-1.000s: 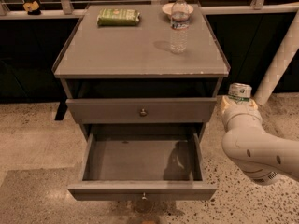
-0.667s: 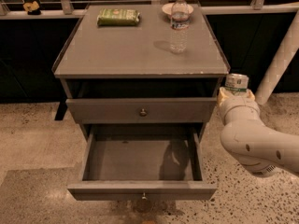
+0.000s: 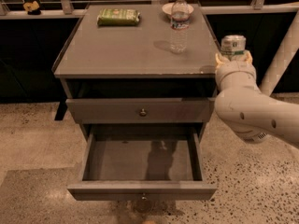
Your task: Pick 7up can from middle drawer and place on counter
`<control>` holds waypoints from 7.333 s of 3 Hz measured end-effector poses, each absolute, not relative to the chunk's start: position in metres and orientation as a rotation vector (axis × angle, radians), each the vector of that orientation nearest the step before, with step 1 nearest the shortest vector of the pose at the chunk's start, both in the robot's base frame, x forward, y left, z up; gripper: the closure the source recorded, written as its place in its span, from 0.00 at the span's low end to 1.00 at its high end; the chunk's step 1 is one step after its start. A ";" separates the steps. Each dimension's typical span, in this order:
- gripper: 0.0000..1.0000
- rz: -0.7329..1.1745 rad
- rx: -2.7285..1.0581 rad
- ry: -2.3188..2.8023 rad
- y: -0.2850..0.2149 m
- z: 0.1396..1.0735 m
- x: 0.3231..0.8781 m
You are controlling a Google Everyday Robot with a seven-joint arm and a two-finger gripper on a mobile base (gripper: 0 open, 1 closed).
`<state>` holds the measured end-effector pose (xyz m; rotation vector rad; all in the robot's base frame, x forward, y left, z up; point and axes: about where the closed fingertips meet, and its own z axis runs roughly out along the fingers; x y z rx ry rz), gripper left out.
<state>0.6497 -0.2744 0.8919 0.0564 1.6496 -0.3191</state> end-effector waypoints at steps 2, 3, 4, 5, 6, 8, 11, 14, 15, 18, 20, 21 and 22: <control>1.00 -0.354 0.032 1.557 -0.261 0.946 0.688; 1.00 -0.284 -0.035 1.543 -0.225 0.942 0.704; 1.00 -0.139 -0.082 1.474 -0.180 0.954 0.719; 1.00 -0.139 -0.081 1.474 -0.180 0.954 0.719; 1.00 -0.145 -0.031 1.541 -0.191 0.911 0.712; 1.00 -0.136 -0.027 1.517 -0.188 0.914 0.729; 1.00 -0.068 0.047 1.485 -0.193 0.890 0.774; 0.58 -0.068 0.047 1.485 -0.193 0.890 0.774; 0.35 -0.068 0.047 1.485 -0.193 0.890 0.774; 0.00 -0.067 0.045 1.479 -0.194 0.893 0.770; 0.00 -0.088 0.028 1.458 -0.202 0.892 0.692; 0.00 -0.138 0.028 1.453 -0.210 0.889 0.642; 0.00 -0.144 0.028 1.460 -0.212 0.887 0.634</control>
Offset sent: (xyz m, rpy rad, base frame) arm 0.0237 0.0063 0.0422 -0.0349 -0.0624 -0.0060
